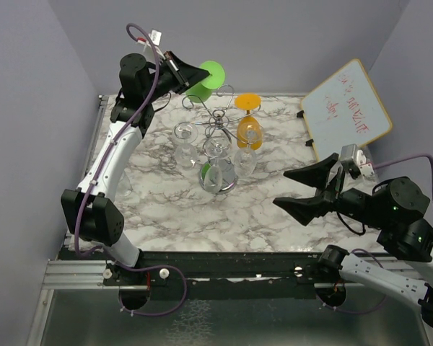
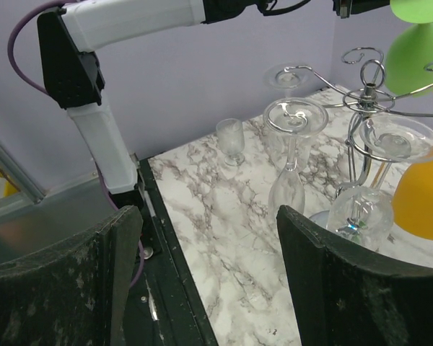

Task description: Place the wine glass upside down on the wine glass rack

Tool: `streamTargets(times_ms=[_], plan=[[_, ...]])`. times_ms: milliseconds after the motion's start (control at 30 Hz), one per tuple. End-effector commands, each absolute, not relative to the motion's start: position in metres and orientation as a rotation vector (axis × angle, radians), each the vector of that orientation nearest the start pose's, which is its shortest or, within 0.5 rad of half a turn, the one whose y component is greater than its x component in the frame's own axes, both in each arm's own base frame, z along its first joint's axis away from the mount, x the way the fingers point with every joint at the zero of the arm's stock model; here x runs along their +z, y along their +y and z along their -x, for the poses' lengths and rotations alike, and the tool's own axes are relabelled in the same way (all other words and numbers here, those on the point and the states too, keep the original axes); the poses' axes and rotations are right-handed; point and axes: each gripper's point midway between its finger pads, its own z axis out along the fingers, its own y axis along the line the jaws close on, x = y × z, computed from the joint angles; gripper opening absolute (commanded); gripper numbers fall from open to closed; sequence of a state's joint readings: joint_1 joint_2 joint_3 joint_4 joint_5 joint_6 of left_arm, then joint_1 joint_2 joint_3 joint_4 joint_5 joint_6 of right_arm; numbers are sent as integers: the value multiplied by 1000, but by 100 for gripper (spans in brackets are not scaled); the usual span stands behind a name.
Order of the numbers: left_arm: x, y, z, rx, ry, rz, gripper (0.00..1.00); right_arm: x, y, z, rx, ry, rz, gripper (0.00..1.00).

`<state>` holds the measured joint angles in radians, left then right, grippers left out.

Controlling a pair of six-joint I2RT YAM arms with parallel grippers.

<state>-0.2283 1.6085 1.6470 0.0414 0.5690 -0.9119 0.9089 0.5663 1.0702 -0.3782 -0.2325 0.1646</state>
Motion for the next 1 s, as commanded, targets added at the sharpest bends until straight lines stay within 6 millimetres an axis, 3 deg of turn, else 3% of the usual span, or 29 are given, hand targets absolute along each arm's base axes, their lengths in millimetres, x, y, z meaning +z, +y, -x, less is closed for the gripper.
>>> streamTargets(times_ms=[0,267,567,800,967], plan=[[444,-231,-423,-1381,1682,59,0,417,214,-104,1051,1344,744,81],[423,-227,-426,-1335,1758,105,0,423,211,-104,1051,1323,725,81],[414,-239,-416,-1476,1798,107,0,423,209,-104,1049,1320,716,81],[414,-240,-411,-1503,1808,118,0,443,201,-97,1071,1262,682,81],[417,-247,-404,-1566,1793,109,0,443,199,-98,1072,1254,668,81]])
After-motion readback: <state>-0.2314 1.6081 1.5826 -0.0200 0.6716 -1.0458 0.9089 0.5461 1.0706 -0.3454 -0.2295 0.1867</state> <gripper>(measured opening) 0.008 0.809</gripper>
